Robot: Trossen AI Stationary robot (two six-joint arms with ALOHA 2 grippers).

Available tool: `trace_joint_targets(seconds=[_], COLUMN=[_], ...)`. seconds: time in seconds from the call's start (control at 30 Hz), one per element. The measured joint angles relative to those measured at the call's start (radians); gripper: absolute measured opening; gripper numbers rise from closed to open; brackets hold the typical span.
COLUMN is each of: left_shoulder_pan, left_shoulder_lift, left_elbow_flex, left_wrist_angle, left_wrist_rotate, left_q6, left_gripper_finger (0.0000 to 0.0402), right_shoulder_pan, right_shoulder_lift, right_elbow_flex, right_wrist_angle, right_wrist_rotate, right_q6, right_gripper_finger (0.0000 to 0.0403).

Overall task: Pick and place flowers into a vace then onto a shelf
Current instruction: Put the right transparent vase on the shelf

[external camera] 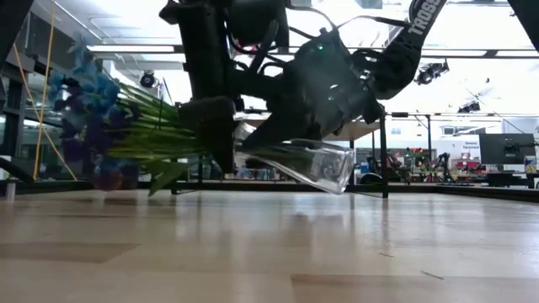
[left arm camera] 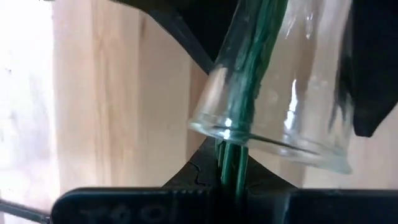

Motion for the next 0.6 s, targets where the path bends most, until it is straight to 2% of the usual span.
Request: trace_joint_targets(seconds=[0.2, 0.6], left_shoulder_pan=[-0.012, -0.04], left_shoulder_lift=[0.0, 0.002], left_elbow_flex=[0.059, 0.256], left_wrist_angle=[-0.091, -0.371], left_wrist_rotate=[0.008, 0.105], left_q6=[-0.018, -0.039], left_gripper_finger=[0.0037, 0.0037], right_shoulder_pan=[0.016, 0.052], right_shoulder_lift=[0.0, -0.003], right_elbow_flex=[0.0, 0.001], right_wrist_angle=[0.049, 0.215], right_wrist_rotate=[-0.019, -0.052], right_q6=[0.017, 0.065], right_gripper_finger=[0.0168, 0.0168])
